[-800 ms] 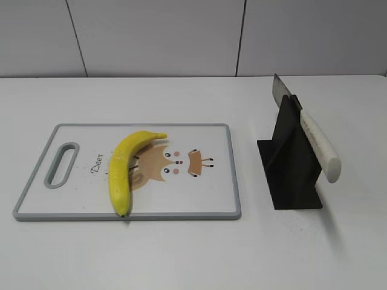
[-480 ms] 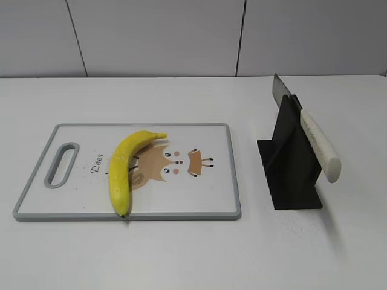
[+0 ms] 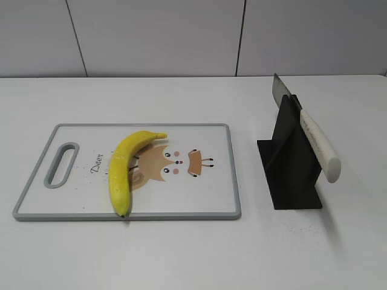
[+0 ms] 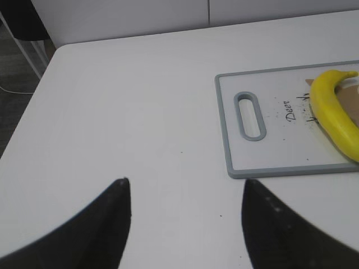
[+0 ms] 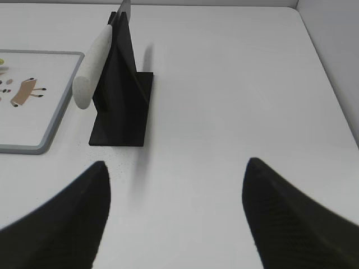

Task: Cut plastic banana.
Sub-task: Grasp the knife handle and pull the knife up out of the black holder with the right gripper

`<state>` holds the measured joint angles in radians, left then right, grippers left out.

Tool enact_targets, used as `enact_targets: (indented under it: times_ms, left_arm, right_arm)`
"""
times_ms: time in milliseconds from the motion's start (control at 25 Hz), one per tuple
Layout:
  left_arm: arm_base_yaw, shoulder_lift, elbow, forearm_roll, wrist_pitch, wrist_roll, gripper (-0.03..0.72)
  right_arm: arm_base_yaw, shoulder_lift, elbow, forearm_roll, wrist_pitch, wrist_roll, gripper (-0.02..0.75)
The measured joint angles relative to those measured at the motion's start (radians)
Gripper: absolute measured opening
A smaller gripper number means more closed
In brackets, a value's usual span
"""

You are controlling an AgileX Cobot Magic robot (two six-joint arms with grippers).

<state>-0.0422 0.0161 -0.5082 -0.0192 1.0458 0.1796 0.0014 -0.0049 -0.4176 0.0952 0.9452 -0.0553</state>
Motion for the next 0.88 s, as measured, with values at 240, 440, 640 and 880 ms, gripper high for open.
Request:
enact_targets:
  times_ms: [240,440,640,880]
  left_arm:
    - [0.000,0.000,0.000,0.000,0.000,0.000,0.592]
    - [0.000,0.000,0.000,0.000,0.000,0.000,0.591]
    - [0.000,0.000,0.000,0.000,0.000,0.000,0.591]
    - [0.000,0.000,0.000,0.000,0.000,0.000,0.591]
  right_arm:
    - [0.000,0.000,0.000,0.000,0.000,-0.001,0.573]
    - [0.000,0.000,0.000,0.000,0.000,0.000,0.573]
    - [0.000,0.000,0.000,0.000,0.000,0.000,0.573]
    - [0.000,0.000,-0.001,0.000,-0.005,0.000,0.573]
